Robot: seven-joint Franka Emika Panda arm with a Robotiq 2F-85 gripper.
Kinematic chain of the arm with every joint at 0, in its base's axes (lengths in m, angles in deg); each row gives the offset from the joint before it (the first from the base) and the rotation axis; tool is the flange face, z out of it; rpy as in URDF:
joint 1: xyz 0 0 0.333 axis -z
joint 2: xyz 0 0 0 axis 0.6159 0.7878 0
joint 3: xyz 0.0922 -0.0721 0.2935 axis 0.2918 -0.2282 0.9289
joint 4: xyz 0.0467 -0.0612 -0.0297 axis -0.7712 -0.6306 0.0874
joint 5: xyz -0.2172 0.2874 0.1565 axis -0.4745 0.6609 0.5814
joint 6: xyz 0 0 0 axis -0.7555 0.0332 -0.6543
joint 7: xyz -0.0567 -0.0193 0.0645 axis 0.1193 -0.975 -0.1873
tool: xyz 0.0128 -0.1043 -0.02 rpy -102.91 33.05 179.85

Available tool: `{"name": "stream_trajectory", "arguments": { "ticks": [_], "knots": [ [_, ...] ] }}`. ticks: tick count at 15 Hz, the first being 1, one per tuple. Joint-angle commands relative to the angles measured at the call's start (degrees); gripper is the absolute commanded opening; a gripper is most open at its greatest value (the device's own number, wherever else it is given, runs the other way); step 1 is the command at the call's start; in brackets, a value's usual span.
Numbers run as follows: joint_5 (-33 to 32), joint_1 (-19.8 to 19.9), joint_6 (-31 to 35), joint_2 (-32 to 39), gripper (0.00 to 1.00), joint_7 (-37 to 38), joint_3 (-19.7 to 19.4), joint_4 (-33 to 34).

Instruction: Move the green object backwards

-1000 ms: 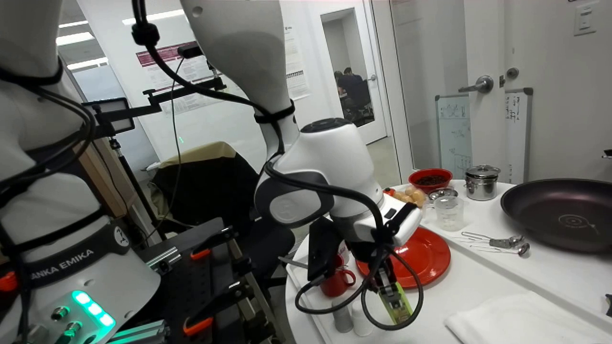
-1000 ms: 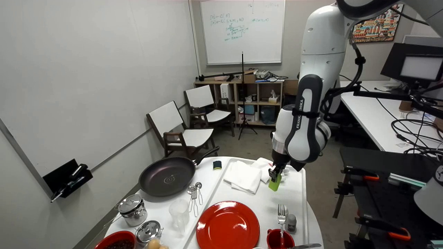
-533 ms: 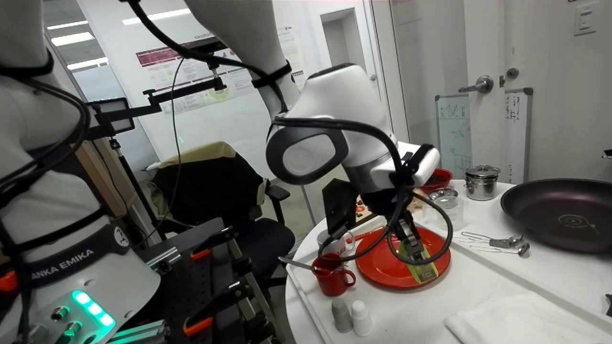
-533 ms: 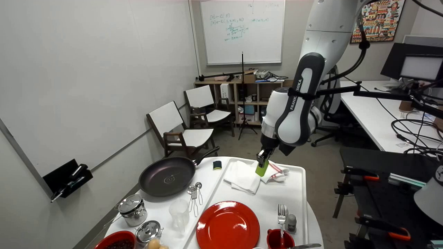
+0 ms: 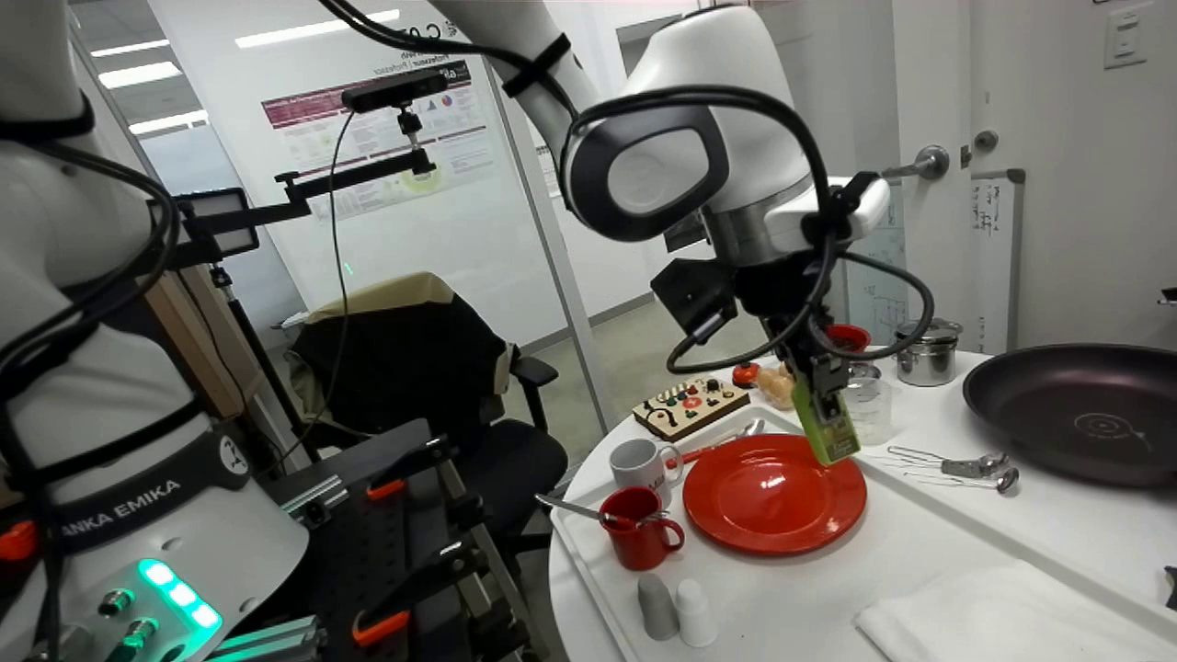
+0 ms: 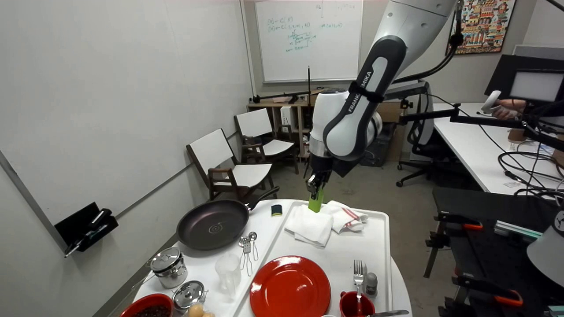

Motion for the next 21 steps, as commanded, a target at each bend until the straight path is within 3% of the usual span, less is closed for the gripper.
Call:
{"name": "stream_trajectory", "arguments": {
  "ticks": [1, 12, 21],
  "knots": [
    [0.77, -3.69, -7.44, 0.66, 0.08, 0.81, -2.72, 6.5],
    [0.22, -7.37, -25.05, 12.57, 0.08, 4.81, -4.87, 30.66],
    [0.01, -8.4, -33.36, 26.39, 0.08, 7.07, -4.74, 49.22]
  ]
}}
